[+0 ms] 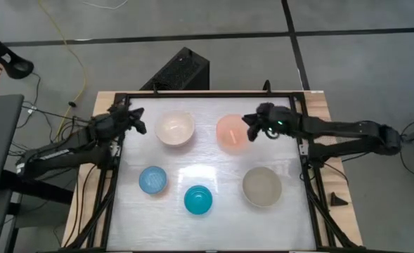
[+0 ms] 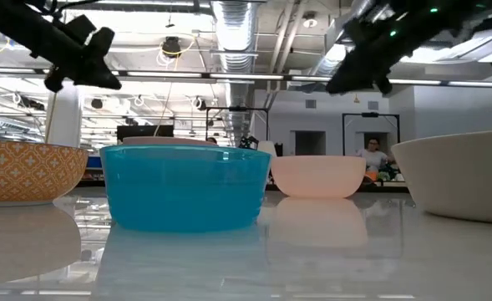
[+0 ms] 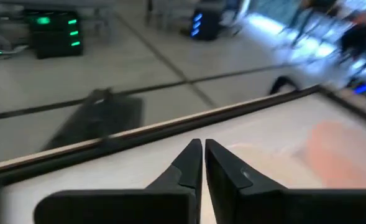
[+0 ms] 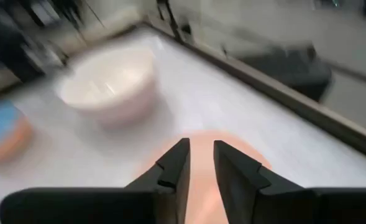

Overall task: Nest bowls inside each other
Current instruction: Stack the orange plastic bowl on top of the pink ceramic bowl

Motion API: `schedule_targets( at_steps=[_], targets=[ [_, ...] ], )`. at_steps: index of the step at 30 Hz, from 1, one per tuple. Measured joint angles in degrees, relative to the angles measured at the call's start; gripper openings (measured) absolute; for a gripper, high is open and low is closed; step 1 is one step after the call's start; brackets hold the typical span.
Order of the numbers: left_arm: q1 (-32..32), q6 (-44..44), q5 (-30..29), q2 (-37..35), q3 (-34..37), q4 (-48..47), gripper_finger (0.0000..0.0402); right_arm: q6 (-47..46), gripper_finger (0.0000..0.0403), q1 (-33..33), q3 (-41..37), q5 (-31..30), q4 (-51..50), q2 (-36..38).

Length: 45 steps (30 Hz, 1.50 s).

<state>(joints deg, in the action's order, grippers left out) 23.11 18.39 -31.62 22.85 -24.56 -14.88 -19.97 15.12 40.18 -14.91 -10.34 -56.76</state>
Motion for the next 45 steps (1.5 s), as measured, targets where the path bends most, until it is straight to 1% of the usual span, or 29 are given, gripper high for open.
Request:
schedule_targets(
  at_steps=[3,7,12,15,19,25,29,32,34,37,41,42,43,45],
  targets=[
    [4.90,-0.81,3.50,1.05,-2.01,-4.21,0.0035,-0.92,0.0135,2.80,5.76,0.25,-9.83,-6.14],
    [10.09,-0.20,10.15,1.97,-2.33,-6.82,0.0087,-4.39,0.0182,6.88,11.88,0.77,-18.58,-13.02],
    [13.75,2.31,16.57,2.68,-2.33,-8.37,0.0149,-5.73,0.0240,10.49,15.60,3.26,-23.04,-19.80],
    [14.31,2.52,18.89,2.67,-2.33,-8.36,0.0171,-5.70,0.0254,11.78,15.80,3.88,-23.88,-23.02],
    [14.30,3.09,20.86,2.67,-2.33,-8.81,0.0182,-5.20,0.0255,13.26,15.78,7.74,-23.94,-27.36],
    [14.30,5.04,21.46,2.67,-2.33,-8.89,0.0183,-4.95,0.0255,13.41,15.78,7.73,-23.66,-32.82],
    [14.29,5.22,22.99,2.67,-2.33,-8.89,0.0183,-5.08,0.0255,13.42,15.78,7.68,-23.48,-35.50],
    [14.27,5.24,24.23,2.67,-2.33,-8.89,0.0183,-5.96,0.0241,13.02,15.78,7.73,-23.52,-36.91],
    [14.27,5.25,24.79,2.67,-2.33,-9.16,0.0183,-6.43,0.0216,12.96,15.78,7.91,-23.51,-37.33],
    [14.27,6.34,24.88,2.67,-2.33,-11.62,0.0183,-6.60,0.0159,12.98,15.78,7.65,-23.46,-37.35],
    [14.27,7.45,24.86,2.66,-2.33,-15.80,0.0183,-6.12,0.0065,13.59,15.84,7.67,-23.52,-36.87],
    [14.27,7.68,24.86,2.66,-2.33,-16.81,0.0183,-5.75,0.0043,13.75,16.22,8.61,-23.71,-36.74],
    [14.27,7.84,24.86,2.67,-2.33,-17.66,0.0183,-5.11,0.0030,13.92,16.85,9.38,-23.65,-36.69],
    [14.27,8.38,24.86,2.67,-2.31,-18.56,0.0183,-3.56,0.0029,13.96,18.01,10.73,-24.00,-36.73]
  ],
)
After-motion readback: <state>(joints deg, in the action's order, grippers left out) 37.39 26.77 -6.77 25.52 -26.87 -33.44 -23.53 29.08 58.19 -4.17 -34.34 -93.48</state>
